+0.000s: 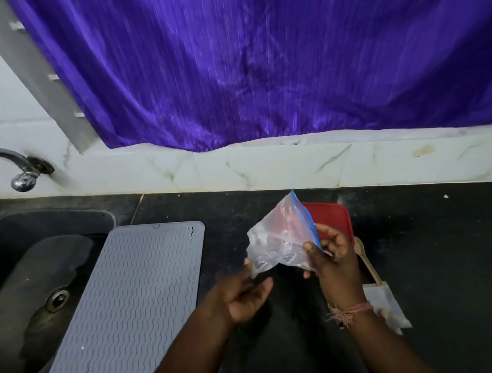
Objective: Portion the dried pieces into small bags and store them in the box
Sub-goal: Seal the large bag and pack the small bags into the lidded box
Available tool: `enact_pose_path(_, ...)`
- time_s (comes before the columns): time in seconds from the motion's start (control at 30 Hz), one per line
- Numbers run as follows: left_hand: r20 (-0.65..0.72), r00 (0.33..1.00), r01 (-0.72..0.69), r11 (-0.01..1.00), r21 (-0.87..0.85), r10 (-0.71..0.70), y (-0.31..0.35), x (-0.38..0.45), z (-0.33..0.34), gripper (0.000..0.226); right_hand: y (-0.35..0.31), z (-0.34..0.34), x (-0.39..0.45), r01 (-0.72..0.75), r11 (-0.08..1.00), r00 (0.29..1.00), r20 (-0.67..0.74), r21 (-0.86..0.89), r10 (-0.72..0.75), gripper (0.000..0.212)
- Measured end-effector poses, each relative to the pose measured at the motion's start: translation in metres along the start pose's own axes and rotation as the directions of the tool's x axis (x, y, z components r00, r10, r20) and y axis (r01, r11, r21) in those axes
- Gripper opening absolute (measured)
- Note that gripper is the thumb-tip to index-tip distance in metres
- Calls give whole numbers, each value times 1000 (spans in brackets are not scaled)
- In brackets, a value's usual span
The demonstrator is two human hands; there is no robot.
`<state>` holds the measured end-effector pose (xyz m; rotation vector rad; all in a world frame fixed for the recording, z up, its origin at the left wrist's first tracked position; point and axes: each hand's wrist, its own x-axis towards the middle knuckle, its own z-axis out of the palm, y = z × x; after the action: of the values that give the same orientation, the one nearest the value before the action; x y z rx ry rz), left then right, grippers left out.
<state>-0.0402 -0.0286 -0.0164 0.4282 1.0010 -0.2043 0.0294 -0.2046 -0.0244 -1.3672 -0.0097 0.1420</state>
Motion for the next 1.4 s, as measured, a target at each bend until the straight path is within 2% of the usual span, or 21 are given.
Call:
enact_pose_path(0.07,-32,999,31,999,-39,-32,-7,6,0,12,1,2,-1,-10,1000,1000,25,11,10,36)
enact_pose_path(0.13,-96,995,-6,996,-93,-3,-4,7,-8,8,-4,-1,0,-10,1000,1000,14,1,10,35)
enact_pose_path(0.27,-181,979,-116,987,-111,94,19,4,-35,14,-17,-24,14,-18,1000,987,-157,8,19,33)
enact_pose_path(0.37,-115,992,41,998,-56,-48,17,9,-35,21,-18,-30,20,-25,999,992,-124,39,30,37)
enact_pose_path(0.43,0,990,142,990,13,-142,4,10,-19,54,-12,-20,17,-49,998,996,-66,24,51,39)
enact_pose_path(0.47,52,989,140,990,21,-141,-3,11,-11,73,-6,-12,13,-62,998,997,-43,8,62,41)
enact_pose_path(0.5,97,988,115,993,16,-116,-7,11,-3,82,0,-5,9,-60,998,998,-22,-11,59,43)
enact_pose_path(0.53,116,991,64,998,5,-65,-7,9,4,79,5,0,6,-53,998,999,-5,-44,53,44)
enact_pose_path(0.57,98,995,-3,1000,-1,3,-5,10,8,66,9,2,3,-42,995,999,17,-90,44,42)
enact_pose_path(0.63,0,996,-87,996,10,87,3,13,10,31,14,1,0,-21,981,997,63,-191,33,28)
enact_pose_path(0.67,-66,992,-105,994,19,106,6,15,7,22,13,-1,-1,-29,975,996,70,-221,46,18)
enact_pose_path(0.7,-101,987,-123,992,12,124,7,16,2,18,13,-2,-2,-51,972,997,47,-228,63,21)
enact_pose_path(0.77,-70,986,-151,988,-15,150,3,17,-7,16,12,-5,1,-147,980,987,-78,-132,138,37)
enact_pose_path(0.87,44,981,-181,973,-143,189,-4,17,-15,19,11,-8,5,-274,958,938,-196,89,286,13)
enact_pose_path(0.97,87,967,-222,959,-173,240,2,16,-27,21,-9,-8,1,-337,940,938,-70,51,340,18)
enact_pose_path(1.03,127,961,-237,968,-78,246,4,17,-36,25,-24,-8,3,-289,957,957,21,-21,290,19)
enact_pose_path(1.17,173,951,-272,959,82,255,-4,15,-42,33,-35,-6,11,-125,980,992,-2,-157,126,20)
enact_pose_path(1.2,174,949,-285,953,103,265,-6,16,-42,34,-33,-5,11,-108,978,994,-17,-179,106,26)
enact_pose_path(1.3,163,941,-324,930,175,298,-2,19,-43,49,-35,-2,6,-129,989,991,-28,-67,128,56)
enact_pose_path(1.33,186,935,-339,917,210,303,-1,19,-44,54,-36,-3,5,-92,993,996,-16,-78,91,59)
enact_pose_path(1.4,223,927,-361,882,302,303,0,14,-43,58,-38,-3,4,38,971,999,14,-235,-36,35)
